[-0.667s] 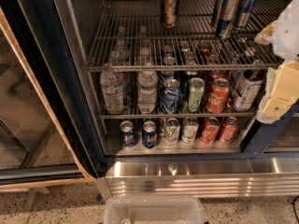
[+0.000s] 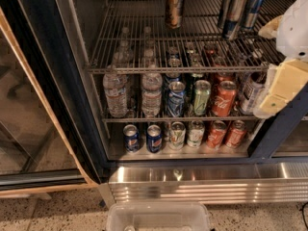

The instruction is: Pick redbull can from top shelf of fridge

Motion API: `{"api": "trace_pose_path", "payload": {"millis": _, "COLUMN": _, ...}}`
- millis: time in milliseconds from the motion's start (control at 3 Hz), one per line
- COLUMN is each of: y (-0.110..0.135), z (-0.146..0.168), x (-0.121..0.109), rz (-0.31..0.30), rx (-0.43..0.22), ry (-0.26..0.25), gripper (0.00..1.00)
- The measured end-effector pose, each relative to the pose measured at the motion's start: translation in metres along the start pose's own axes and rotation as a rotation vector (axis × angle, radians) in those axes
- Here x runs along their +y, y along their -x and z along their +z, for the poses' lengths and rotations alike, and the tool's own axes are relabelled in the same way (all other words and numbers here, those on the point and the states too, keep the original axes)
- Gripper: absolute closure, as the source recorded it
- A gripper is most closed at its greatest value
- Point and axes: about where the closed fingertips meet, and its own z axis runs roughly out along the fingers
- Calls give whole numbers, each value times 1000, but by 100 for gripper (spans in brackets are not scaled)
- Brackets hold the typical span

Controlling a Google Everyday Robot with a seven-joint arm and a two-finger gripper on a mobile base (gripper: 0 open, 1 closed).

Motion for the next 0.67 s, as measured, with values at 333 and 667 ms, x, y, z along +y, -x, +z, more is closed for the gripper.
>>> {"api": "trace_pose_path", "payload": {"millis": 333, "y": 13, "z": -5, "x": -19, "rz": 3, "rx": -51, "ry": -82, "gripper": 0}}
{"api": "trace_pose_path", "payload": {"millis": 667, "y": 13, "z": -5, "x": -19, "rz": 2, "rx": -51, "ry": -82, "gripper": 0}}
